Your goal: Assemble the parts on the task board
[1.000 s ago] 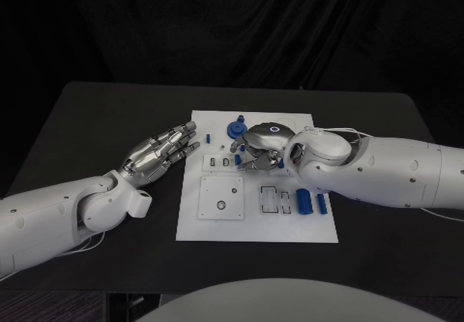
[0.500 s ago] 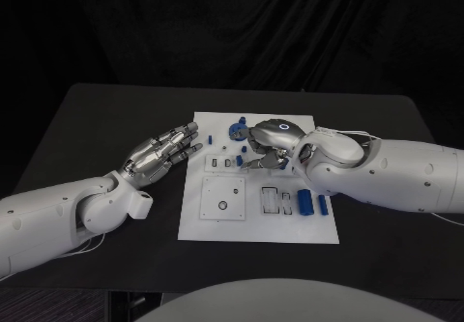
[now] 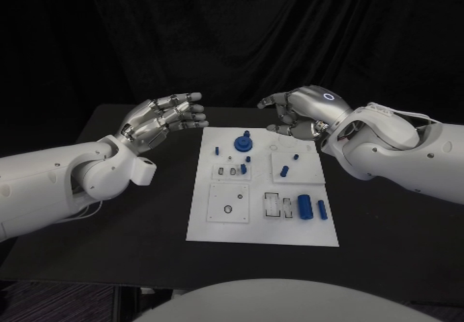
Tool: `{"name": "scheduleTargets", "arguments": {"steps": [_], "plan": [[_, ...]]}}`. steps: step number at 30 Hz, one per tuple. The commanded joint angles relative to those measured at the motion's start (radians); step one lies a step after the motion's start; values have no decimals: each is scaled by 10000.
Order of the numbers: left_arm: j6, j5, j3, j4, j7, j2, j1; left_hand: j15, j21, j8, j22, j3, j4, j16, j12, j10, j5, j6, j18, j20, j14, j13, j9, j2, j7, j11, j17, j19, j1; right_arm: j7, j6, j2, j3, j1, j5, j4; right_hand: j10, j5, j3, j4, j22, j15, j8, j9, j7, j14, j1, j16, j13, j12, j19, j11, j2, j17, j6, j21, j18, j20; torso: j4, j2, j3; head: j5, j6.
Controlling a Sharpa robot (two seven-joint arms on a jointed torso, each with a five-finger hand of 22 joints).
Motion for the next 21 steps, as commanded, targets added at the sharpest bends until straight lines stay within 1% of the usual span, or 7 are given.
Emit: {"name": "scheduleTargets", "arguments": {"steps": [1,5,10,11,14,18,21], "plan": [[-363,-719,12,-232,-1433,243,214,242,491,168,251,421,194,1046,778,-61,-280,14,-280,64,15,566,10,-253,235,272,412,356,-107,348,-165,-101,-8,18,838,-158,273,143,103,-44,800,-7,57,-42,4,175,102,172,72,132,152,-3,81,111,46,239,-11,-17,-158,-334,185,52,-2],[-292,-1918,12,-713,-2438,653,394,169,1453,762,743,344,856,2889,2182,562,-1551,528,-200,74,635,1594,137,-457,525,252,1098,1515,-413,339,-66,-172,-12,2,1044,-364,679,238,152,-23,889,-35,135,-79,12,387,92,400,201,313,384,-23,112,282,105,697,-72,-41,-237,-497,318,83,-2],[-944,-4419,12,-1138,-3869,1181,493,-637,3491,2125,1981,-317,1669,6148,4520,1658,-2494,1176,236,-276,1861,3889,506,-508,804,-583,2732,2787,-767,342,-44,-161,-14,-14,1141,-684,1180,301,183,5,961,-80,259,-118,1,595,64,589,361,527,610,-63,90,418,238,1106,-125,-85,-324,-626,456,148,-2],[-1092,-4840,13,-1162,-4172,1261,501,-909,4409,2613,2550,-503,1683,7160,5932,3836,-2701,1453,391,-402,2619,5993,773,-443,740,-853,3223,3327,-871,346,-50,-153,-15,-17,1148,-735,1284,324,193,8,976,-88,298,-122,6,637,64,627,394,571,655,-69,85,446,296,1192,-137,-94,-351,-638,484,177,-2],[-1544,-6219,13,-1163,-5598,1563,518,-1182,6129,3650,3834,-862,1657,8749,7426,6664,-2876,1368,477,-522,5263,9174,1632,-405,565,-1068,6491,3395,-906,380,-68,-155,-15,-39,1165,-880,1447,371,205,18,1002,-98,349,-135,14,701,54,686,450,637,724,-72,70,492,373,1332,-158,-106,-402,-654,534,138,-2],[-1609,-7368,13,-1087,-7345,1883,526,-1252,7313,4292,4776,-1504,1577,9558,8380,9238,-3595,686,584,-528,8111,11572,2515,-860,589,-1099,9766,3582,-1296,428,-97,-238,-15,-80,1173,-941,1578,563,245,1,1019,-111,307,-224,28,766,82,718,432,664,794,-77,-6,503,252,1450,-175,-123,-416,-644,559,-18,-2],[-1627,-7900,13,-1010,-8466,2117,529,-1407,8268,4669,6039,-1718,1573,9808,8833,10685,-3784,949,433,-650,9745,12785,2958,-824,427,-1264,11747,4638,-1621,448,-92,-314,-15,-113,1176,-967,1763,719,302,-22,1047,-120,307,-267,32,828,126,779,493,726,856,-82,-25,555,210,1596,-195,-134,-434,-622,548,-80,-2]]}}
